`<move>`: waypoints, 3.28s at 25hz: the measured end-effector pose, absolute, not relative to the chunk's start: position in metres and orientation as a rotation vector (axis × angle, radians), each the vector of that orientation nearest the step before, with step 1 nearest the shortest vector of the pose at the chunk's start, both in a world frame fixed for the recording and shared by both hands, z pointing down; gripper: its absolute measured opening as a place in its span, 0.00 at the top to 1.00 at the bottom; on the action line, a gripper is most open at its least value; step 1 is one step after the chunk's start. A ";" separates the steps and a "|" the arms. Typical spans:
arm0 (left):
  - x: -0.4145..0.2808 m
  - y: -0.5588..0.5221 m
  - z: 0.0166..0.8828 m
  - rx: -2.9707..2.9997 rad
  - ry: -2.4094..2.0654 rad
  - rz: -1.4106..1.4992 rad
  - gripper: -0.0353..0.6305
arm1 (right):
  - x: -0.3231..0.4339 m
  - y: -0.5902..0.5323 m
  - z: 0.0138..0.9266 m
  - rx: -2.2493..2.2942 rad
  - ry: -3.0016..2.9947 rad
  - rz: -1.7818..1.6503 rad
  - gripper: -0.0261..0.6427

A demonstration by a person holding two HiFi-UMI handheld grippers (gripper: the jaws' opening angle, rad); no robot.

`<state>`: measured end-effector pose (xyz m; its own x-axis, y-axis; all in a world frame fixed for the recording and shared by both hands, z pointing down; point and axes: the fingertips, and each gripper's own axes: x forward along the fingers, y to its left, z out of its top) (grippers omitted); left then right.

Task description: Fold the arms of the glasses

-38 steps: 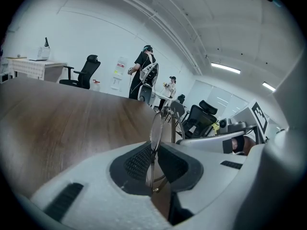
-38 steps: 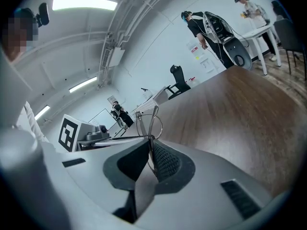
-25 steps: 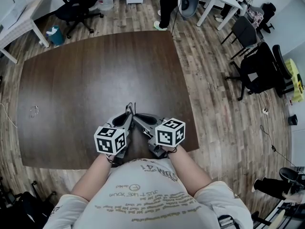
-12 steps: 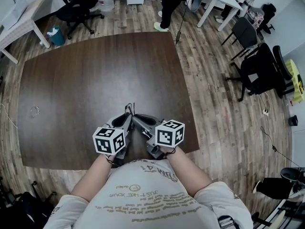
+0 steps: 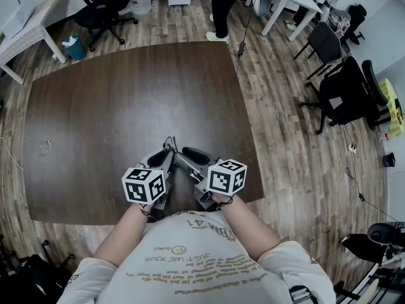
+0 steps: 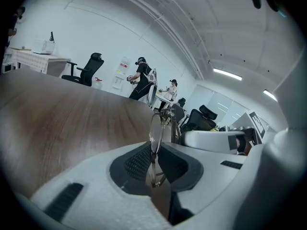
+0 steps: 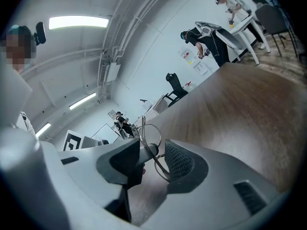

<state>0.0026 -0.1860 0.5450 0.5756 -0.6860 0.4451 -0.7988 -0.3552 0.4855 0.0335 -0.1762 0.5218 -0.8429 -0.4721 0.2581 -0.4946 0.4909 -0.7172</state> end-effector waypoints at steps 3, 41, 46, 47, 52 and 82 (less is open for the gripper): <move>-0.003 -0.188 0.548 2.121 -1.203 0.231 0.87 | 0.038 -0.178 0.520 0.901 -2.698 1.303 0.73; 0.007 -0.255 0.662 2.536 -1.291 2.009 0.87 | 0.136 -0.167 0.533 1.299 -2.578 1.327 0.93; 0.006 -0.252 0.669 2.528 -1.236 1.993 0.86 | 0.134 -0.166 0.535 1.301 -2.571 1.335 0.93; 0.005 -0.251 0.671 2.512 -1.236 1.982 0.86 | 0.133 -0.165 0.536 1.298 -2.568 1.336 0.93; -0.001 -0.251 0.670 2.482 -1.263 2.007 0.78 | 0.130 -0.162 0.541 1.288 -2.559 1.339 0.93; -0.028 -0.214 0.660 2.481 -1.272 2.153 0.62 | 0.116 -0.163 0.544 1.224 -2.564 1.366 0.93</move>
<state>-0.0279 -0.2143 0.6598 0.0284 -0.7176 0.6959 -0.2629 -0.6770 -0.6874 0.1158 -0.1631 0.5442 -0.6983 -0.6365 0.3276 -0.6270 0.3231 -0.7089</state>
